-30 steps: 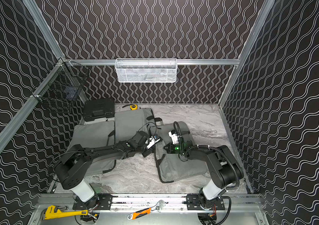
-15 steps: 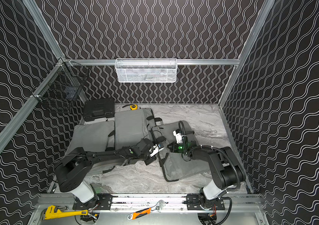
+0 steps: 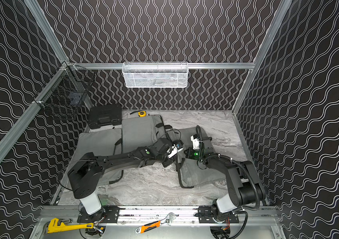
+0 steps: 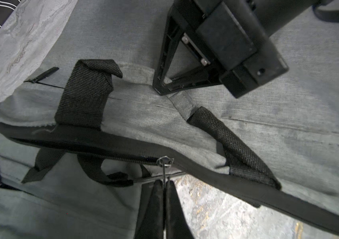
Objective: Open the zippered laptop bag and take out the laptop
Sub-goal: Unzip the zipper on the zippered laptop bag.
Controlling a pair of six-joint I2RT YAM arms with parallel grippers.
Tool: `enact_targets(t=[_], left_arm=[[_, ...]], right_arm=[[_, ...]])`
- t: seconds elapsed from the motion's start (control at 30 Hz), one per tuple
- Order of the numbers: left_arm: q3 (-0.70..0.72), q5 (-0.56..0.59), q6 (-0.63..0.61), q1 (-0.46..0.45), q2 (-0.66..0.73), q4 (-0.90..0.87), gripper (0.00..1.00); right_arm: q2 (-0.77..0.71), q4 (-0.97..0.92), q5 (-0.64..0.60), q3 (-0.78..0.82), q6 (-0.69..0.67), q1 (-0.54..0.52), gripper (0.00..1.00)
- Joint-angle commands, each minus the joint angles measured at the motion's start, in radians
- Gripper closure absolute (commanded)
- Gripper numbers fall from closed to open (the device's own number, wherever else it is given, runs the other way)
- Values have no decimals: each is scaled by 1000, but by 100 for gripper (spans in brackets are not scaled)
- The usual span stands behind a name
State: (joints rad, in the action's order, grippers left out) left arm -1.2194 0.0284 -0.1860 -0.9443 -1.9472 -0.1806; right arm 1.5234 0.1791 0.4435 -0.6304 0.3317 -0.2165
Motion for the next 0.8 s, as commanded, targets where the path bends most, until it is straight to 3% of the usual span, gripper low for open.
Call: enact_targets(t=[0.0,0.27,0.5,0.77], left_arm=[[-14,-18,-8,1,-7,29,100],[104,-50,113,-29,46,86,100],[146,-42,158,-90,59,75,100],[148,-48,174,-101,60,88,100]], right_arm=[[13,27,5,-4,12,7,100],[78,114,54,21,66,29,100],[123,161,69,21,85,31,100],[81,103,55,9,52,44,100]])
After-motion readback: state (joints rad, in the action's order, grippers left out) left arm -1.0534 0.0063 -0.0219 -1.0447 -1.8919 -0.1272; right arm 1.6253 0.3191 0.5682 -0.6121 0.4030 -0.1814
